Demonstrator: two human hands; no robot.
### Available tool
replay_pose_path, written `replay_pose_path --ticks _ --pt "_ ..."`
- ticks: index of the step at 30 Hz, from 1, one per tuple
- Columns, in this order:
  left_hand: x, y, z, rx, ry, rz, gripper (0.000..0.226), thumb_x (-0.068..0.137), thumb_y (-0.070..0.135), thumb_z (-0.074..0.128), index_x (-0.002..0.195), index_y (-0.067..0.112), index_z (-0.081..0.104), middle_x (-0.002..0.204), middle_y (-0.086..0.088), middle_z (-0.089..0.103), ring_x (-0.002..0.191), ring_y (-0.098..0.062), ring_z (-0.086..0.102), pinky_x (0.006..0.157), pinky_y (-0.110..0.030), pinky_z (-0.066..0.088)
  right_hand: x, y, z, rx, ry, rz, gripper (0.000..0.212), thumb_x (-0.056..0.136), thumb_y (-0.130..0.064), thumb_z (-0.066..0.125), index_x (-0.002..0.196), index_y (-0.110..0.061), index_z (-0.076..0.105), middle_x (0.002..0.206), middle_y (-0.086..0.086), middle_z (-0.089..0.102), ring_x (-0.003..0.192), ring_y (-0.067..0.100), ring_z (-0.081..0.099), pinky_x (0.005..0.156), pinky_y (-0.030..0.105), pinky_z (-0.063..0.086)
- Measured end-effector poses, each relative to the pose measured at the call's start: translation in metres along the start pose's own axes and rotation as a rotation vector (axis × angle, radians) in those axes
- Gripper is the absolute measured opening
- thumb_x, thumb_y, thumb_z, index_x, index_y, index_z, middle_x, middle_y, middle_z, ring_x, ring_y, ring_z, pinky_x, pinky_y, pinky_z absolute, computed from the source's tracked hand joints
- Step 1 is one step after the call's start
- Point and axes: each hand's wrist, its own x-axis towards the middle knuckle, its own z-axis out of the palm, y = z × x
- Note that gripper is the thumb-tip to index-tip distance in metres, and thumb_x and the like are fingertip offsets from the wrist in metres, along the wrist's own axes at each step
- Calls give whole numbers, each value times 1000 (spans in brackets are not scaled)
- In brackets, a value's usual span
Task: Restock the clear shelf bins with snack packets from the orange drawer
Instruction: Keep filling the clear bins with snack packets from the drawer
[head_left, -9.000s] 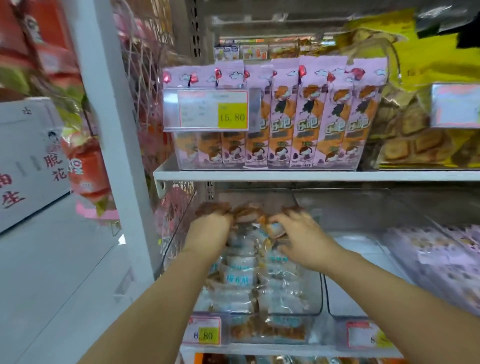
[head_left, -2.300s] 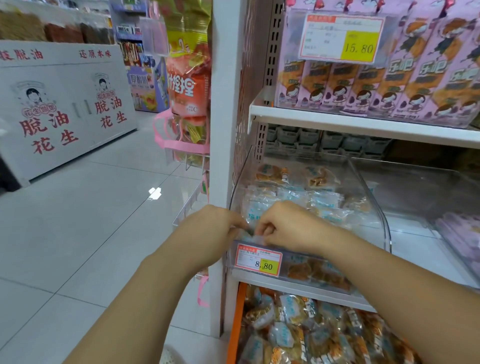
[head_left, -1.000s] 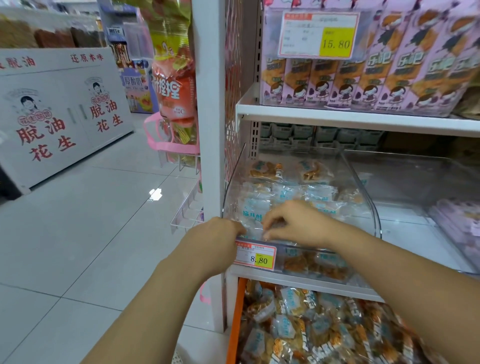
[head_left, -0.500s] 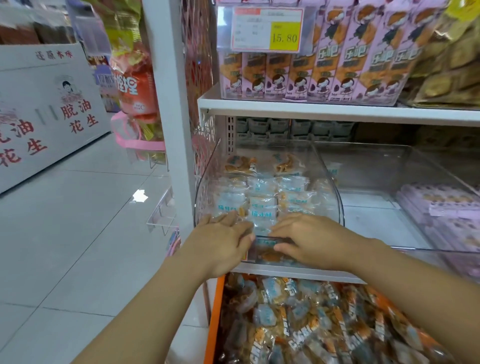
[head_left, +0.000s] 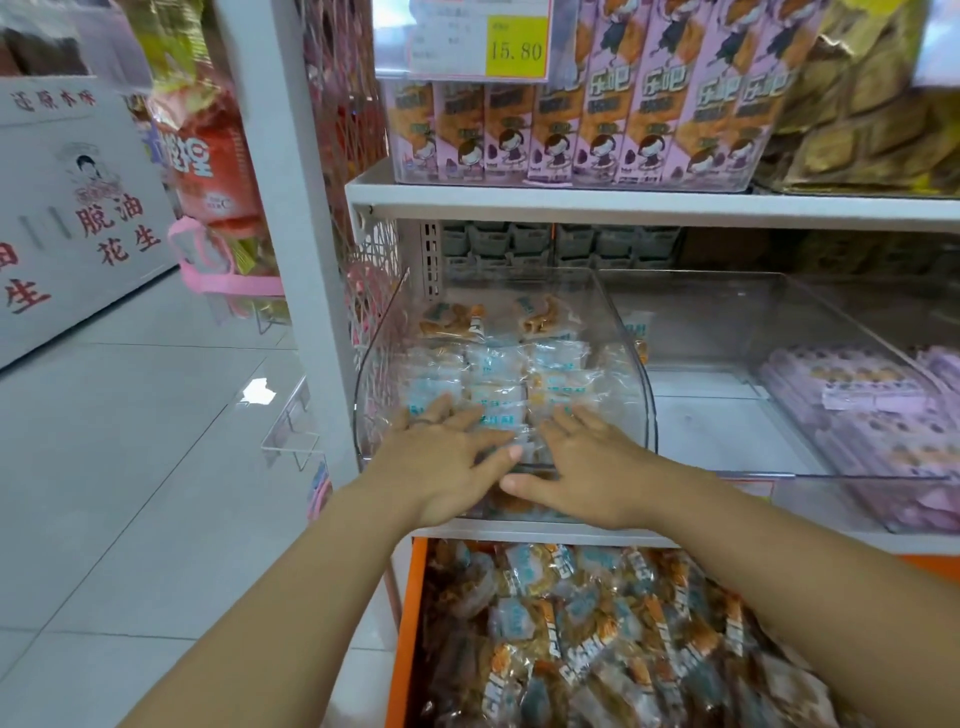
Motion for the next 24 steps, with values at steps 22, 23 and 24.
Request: replay_pose_path --ticks 22,23,24 --pt "75 16 -25 -292 532 -218 39 94 23 52 133 21 52 132 -8 50 106 -25 54 89 -35 45 -2 68 -31 334 647 6 42 96 -21 48 136 -13 50 149 0 38 136 16 37 109 24 25" --pt "84 17 -28 -134 568 -225 40 94 26 52 134 22 50 132 -9 49 115 -29 48 95 -38 40 -2 68 -31 330 645 4 42 96 -21 48 137 -14 49 150 -1 38 137 15 36 110 23 25" --pt "94 19 -32 -23 578 -228 41 95 30 51 135 24 48 131 -10 50 120 -31 44 98 -40 37 -2 69 -31 329 641 -1 42 96 -21 47 137 -14 49 150 -1 37 137 14 35 110 23 25"
